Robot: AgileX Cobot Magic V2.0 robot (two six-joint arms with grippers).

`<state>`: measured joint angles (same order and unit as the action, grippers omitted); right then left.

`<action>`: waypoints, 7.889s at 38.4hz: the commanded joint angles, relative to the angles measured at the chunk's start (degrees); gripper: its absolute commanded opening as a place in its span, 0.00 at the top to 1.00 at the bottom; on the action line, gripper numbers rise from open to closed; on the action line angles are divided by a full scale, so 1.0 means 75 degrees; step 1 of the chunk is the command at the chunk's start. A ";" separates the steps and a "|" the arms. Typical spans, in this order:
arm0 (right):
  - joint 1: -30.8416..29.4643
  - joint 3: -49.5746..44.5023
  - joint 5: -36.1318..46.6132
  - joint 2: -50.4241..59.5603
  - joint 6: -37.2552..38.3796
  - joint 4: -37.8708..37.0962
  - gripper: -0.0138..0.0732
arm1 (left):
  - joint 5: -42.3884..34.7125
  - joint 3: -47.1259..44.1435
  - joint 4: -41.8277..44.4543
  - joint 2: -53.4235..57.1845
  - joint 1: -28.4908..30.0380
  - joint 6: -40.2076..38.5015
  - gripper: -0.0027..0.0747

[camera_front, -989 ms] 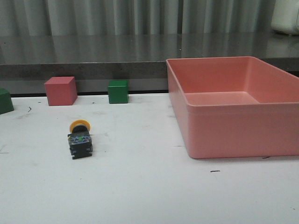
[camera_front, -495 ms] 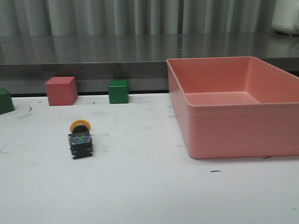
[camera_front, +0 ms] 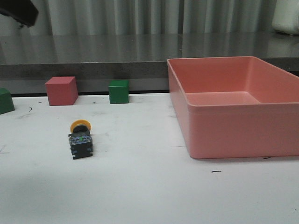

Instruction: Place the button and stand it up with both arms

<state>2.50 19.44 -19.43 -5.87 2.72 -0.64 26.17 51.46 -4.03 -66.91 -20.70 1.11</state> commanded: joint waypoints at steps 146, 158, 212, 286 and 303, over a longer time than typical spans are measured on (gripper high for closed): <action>-0.0036 0.0200 0.0662 -0.0080 -0.0073 -0.0095 0.92 | -1.1500 -0.2498 0.2479 -0.4933 0.0577 -0.0276 0.71; -0.0036 0.0200 0.0662 -0.0080 -0.0073 -0.0095 0.92 | -1.2248 -0.2498 0.2479 -0.5764 0.0577 -0.0148 0.71; -0.0036 0.0200 0.0662 -0.0080 -0.0073 -0.0095 0.92 | -0.9572 -0.2547 0.2512 -0.3570 0.0225 -0.0291 0.27; -0.0036 0.0200 0.0662 -0.0080 -0.0073 -0.0095 0.92 | -0.1600 -0.2752 0.1331 0.5779 -0.0200 -0.1533 0.99; -0.0036 0.0200 0.0662 -0.0080 -0.0073 -0.0095 0.92 | -0.1880 -0.5519 0.0680 0.8902 0.2073 -0.1401 0.99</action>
<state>2.50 19.44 -19.43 -5.87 2.60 -0.64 17.12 11.60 2.25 -3.28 -8.10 -9.36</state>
